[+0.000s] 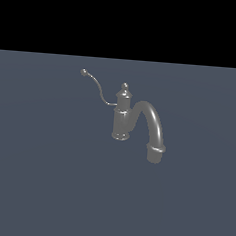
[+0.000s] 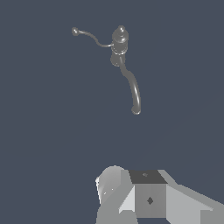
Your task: Turn on the faucet by rotating a designated handle.
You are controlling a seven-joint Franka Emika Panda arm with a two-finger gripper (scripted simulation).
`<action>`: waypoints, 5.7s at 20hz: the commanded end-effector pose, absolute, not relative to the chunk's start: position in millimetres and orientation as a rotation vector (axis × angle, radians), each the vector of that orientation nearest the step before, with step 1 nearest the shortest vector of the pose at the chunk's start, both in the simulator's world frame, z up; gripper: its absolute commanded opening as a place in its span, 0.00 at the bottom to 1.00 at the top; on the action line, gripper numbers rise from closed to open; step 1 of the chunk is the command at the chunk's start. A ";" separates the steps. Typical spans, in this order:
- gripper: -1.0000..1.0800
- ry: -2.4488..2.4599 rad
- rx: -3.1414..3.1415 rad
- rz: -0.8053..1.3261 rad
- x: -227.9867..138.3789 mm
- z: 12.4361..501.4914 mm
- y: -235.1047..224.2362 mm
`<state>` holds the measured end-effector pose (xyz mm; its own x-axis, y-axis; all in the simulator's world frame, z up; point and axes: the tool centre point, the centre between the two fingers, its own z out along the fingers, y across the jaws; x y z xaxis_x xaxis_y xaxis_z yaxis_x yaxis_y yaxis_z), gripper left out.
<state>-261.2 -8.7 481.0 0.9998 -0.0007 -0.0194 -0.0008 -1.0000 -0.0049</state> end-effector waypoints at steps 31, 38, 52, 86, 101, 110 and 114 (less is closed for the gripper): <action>0.00 0.367 -3.094 -0.009 -204.7 479.6 -11.2; 0.00 0.601 -3.071 -0.007 -163.6 463.1 -1.8; 0.00 1.053 -2.965 -0.011 -85.4 414.8 24.3; 0.00 1.906 -2.498 -0.002 39.7 250.1 105.6; 0.00 1.937 -2.473 0.000 31.6 241.7 106.4; 0.00 1.937 -2.473 0.000 5.1 241.6 99.4; 0.00 1.937 -2.473 0.000 -7.1 241.5 96.2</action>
<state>-0.2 98.3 241.7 0.2400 -0.9708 -0.0008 -0.9708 -0.2400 -0.0046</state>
